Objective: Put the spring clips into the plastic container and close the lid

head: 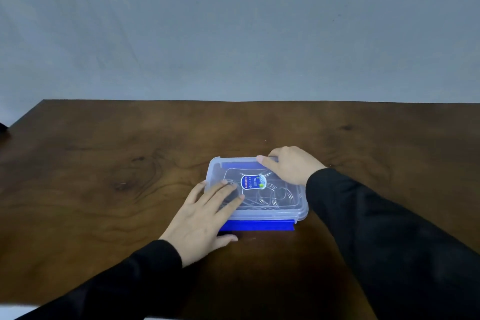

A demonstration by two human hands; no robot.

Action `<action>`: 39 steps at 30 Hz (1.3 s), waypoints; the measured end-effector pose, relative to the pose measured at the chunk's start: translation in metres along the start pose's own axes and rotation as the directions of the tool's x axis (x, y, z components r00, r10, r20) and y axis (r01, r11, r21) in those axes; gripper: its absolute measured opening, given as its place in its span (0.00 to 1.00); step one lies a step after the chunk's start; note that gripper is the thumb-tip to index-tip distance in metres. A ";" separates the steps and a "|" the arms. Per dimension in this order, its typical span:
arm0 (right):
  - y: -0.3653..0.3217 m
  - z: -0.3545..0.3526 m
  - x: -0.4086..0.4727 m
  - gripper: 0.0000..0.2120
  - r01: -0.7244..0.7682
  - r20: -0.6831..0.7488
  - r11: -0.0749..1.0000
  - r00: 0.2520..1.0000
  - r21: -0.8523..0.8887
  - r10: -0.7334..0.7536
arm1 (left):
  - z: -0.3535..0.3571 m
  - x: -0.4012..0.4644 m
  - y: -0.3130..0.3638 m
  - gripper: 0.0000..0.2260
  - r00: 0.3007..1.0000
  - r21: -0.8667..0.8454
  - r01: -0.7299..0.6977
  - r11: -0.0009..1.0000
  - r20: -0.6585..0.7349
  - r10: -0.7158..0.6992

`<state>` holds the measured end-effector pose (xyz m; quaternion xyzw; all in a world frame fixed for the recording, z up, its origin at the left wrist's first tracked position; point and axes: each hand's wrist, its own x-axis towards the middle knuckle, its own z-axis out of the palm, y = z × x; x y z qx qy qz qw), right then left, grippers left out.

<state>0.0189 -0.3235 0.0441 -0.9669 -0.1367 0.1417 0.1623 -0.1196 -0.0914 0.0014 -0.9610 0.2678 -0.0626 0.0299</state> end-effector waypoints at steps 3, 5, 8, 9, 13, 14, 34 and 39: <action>0.001 0.000 0.006 0.31 -0.020 0.031 0.999 0.999 0.038 0.019 | 0.001 0.002 -0.004 0.34 0.999 -0.008 -0.020 1.000 -0.046 0.019; 0.004 0.004 0.006 0.30 -0.001 -0.002 0.996 1.000 0.091 0.001 | 0.001 -0.002 -0.003 0.32 0.997 -0.045 -0.031 0.998 -0.066 0.028; 0.006 0.008 0.005 0.29 0.046 -0.094 0.985 0.995 0.167 -0.031 | -0.001 -0.005 -0.007 0.26 0.992 -0.155 -0.033 0.987 -0.126 0.014; 0.007 0.010 0.005 0.28 0.070 -0.121 0.981 0.991 0.179 -0.048 | -0.002 -0.003 -0.009 0.23 0.990 -0.170 -0.033 0.985 -0.142 0.009; 0.007 0.012 0.004 0.23 0.108 -0.135 0.977 0.987 0.184 -0.084 | -0.004 0.008 -0.012 0.24 0.985 -0.243 -0.008 0.970 -0.167 -0.034; 0.007 0.012 0.004 0.22 0.113 -0.138 0.976 0.987 0.187 -0.088 | -0.003 0.010 -0.010 0.25 0.984 -0.284 0.009 0.959 -0.171 -0.060; 0.004 0.013 0.000 0.23 0.104 -0.177 0.981 0.981 0.166 -0.074 | 0.008 0.013 -0.006 0.25 0.965 -0.497 0.093 0.863 -0.168 -0.200; 0.021 0.011 -0.008 0.18 0.152 -0.376 0.867 0.926 0.475 0.044 | 0.003 -0.016 -0.020 0.23 0.944 -0.747 0.102 0.657 -0.136 -0.301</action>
